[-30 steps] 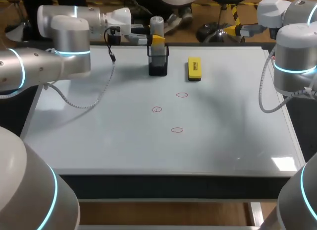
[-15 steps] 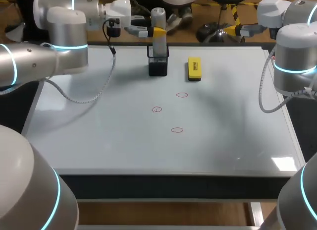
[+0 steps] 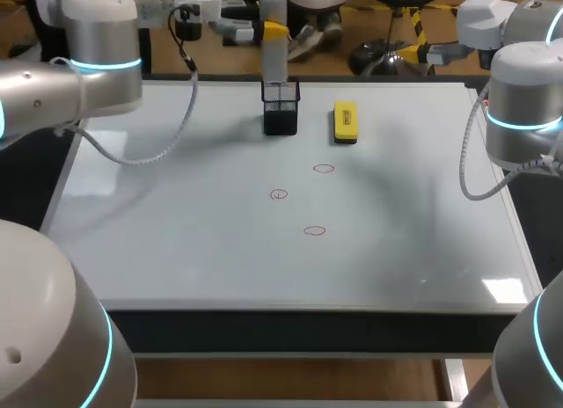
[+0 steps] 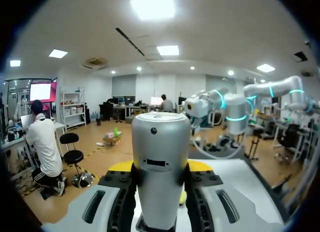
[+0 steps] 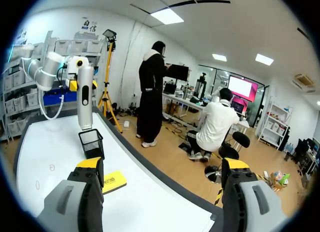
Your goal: Pick up the inspection probe, press it on each red-marked spot on the whiteboard one by one, put down the probe, pick up the eraser, and wipe off all the red marks.
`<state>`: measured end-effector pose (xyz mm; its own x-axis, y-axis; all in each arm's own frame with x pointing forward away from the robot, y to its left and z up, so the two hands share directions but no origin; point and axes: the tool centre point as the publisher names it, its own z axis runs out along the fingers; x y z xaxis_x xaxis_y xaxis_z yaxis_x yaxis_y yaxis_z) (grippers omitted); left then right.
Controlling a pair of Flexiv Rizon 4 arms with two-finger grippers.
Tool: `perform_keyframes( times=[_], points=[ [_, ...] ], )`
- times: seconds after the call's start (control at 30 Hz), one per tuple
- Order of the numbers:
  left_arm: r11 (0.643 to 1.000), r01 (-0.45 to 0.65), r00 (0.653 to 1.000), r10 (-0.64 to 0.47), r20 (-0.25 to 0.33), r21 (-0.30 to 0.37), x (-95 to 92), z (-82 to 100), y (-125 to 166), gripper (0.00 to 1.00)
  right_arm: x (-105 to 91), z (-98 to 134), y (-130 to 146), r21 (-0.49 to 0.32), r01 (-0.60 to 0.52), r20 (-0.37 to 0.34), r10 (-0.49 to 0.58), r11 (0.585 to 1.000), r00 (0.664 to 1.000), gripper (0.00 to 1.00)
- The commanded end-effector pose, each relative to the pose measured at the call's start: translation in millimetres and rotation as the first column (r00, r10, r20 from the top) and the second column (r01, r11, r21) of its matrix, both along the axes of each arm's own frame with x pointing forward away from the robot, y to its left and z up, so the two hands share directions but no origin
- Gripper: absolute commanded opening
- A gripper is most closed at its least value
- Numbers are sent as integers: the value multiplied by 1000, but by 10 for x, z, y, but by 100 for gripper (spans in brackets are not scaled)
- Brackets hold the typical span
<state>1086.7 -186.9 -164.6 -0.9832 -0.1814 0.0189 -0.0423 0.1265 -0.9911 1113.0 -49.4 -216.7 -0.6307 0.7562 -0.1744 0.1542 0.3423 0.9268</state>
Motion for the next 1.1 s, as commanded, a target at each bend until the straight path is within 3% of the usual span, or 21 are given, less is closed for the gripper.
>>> perform_keyframes(
  times=[0.03,0.23,0.6,1.1],
  points=[
    [1000,-6,1000,6,5,0,-124,145,208,0,5,-1,-1,0,-1,-1,1,1000,1000,100],
    [999,-41,999,41,20,-7,-148,178,498,0,5,-1,-1,0,-1,-1,1,1000,1000,100],
    [997,-78,996,77,46,14,-245,24,1022,0,5,-1,-1,0,-1,-1,1,1000,1000,100],
    [993,-118,992,117,49,12,-334,-417,1668,0,5,-1,-1,0,-1,-1,1,1000,1000,100]
  ],
)
